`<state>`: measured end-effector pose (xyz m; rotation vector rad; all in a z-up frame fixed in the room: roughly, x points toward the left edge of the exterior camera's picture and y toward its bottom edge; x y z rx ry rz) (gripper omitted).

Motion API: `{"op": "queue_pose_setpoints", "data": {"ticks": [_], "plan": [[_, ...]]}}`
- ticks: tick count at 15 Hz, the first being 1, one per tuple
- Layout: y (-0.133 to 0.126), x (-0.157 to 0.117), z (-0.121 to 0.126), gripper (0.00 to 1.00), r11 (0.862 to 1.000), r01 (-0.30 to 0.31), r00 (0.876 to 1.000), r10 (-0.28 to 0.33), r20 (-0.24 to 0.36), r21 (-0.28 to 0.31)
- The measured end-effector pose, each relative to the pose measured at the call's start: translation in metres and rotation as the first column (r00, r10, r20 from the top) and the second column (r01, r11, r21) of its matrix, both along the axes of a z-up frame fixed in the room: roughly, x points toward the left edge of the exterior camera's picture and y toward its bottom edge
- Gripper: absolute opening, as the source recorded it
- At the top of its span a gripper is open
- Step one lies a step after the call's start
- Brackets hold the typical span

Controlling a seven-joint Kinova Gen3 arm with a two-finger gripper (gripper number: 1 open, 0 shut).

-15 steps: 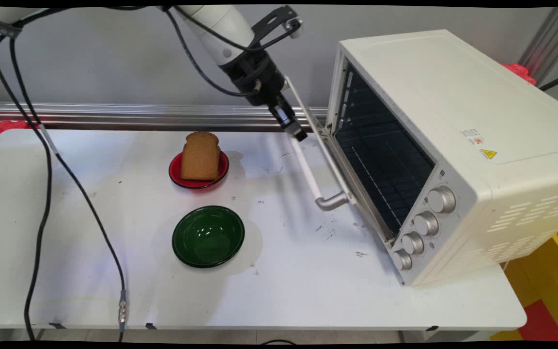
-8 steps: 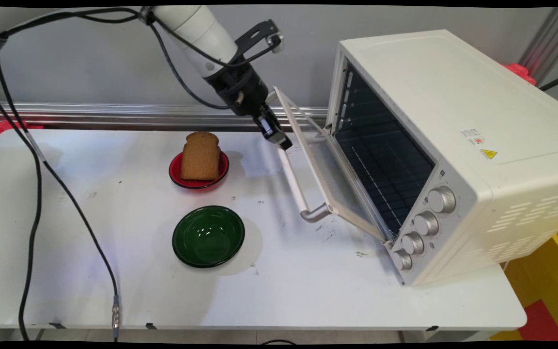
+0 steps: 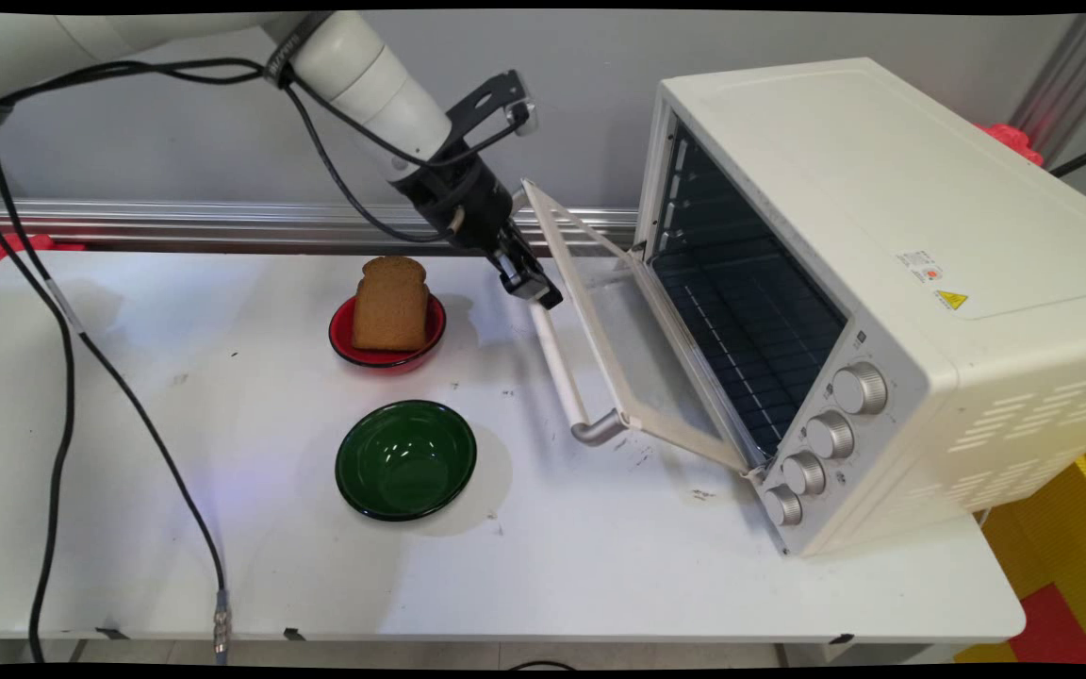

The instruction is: Open the oven

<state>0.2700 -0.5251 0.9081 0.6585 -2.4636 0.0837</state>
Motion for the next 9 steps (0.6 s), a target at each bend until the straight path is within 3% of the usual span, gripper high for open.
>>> {"op": "queue_pose_setpoints", "data": {"ticks": [9], "plan": [[0.006, 0.011, -0.028, 0.00, 1.000, 0.014, 1.000, -0.015, -0.012, -0.008]]}}
